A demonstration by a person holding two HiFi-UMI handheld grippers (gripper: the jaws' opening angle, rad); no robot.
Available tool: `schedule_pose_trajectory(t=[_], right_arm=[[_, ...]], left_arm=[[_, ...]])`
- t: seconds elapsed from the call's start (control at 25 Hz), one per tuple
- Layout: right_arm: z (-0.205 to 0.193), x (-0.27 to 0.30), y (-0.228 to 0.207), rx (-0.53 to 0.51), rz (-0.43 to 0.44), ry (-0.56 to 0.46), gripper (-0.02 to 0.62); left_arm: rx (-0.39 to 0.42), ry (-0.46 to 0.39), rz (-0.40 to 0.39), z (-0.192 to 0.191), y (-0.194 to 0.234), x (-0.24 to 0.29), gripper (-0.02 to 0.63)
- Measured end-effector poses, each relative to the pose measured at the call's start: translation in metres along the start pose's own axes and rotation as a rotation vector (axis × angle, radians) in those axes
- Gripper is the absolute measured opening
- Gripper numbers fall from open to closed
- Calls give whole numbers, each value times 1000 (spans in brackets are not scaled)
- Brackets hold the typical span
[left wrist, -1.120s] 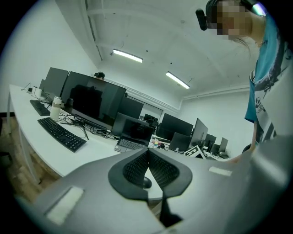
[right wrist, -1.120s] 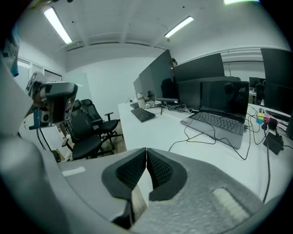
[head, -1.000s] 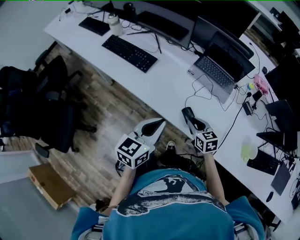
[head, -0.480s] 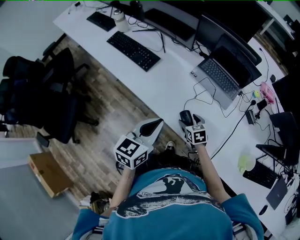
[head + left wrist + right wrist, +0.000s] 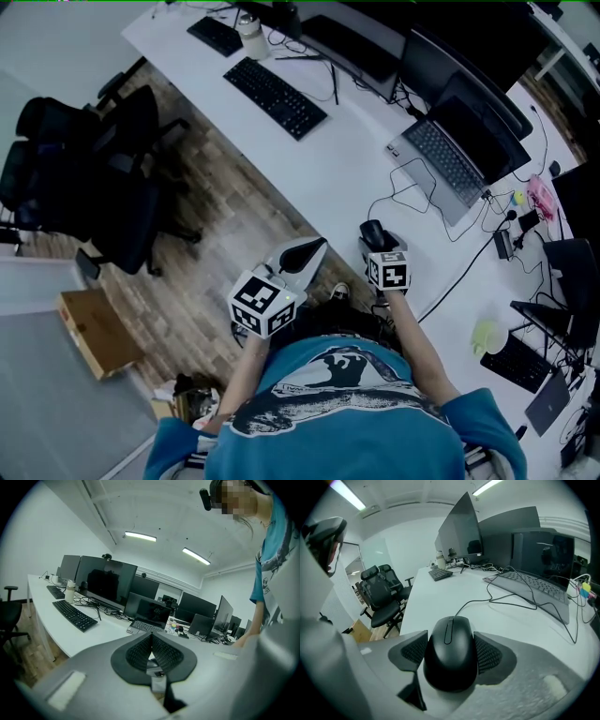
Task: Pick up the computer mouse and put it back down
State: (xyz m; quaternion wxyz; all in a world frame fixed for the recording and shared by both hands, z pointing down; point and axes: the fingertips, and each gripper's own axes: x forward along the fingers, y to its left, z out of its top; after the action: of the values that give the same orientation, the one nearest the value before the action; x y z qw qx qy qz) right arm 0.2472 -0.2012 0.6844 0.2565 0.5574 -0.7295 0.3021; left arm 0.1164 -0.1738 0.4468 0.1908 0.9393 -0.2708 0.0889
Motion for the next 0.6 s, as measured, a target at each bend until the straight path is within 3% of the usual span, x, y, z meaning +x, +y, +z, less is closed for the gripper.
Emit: schedule_pose_trajectory(t=[0.24, 0.6], right_arm=[[4, -13, 7, 0, 91, -22, 301], [53, -67, 16, 1, 216, -194, 301]], left_arm=[[1, 1, 15, -3, -5, 0, 14], [6, 9, 38, -8, -16, 0, 14]])
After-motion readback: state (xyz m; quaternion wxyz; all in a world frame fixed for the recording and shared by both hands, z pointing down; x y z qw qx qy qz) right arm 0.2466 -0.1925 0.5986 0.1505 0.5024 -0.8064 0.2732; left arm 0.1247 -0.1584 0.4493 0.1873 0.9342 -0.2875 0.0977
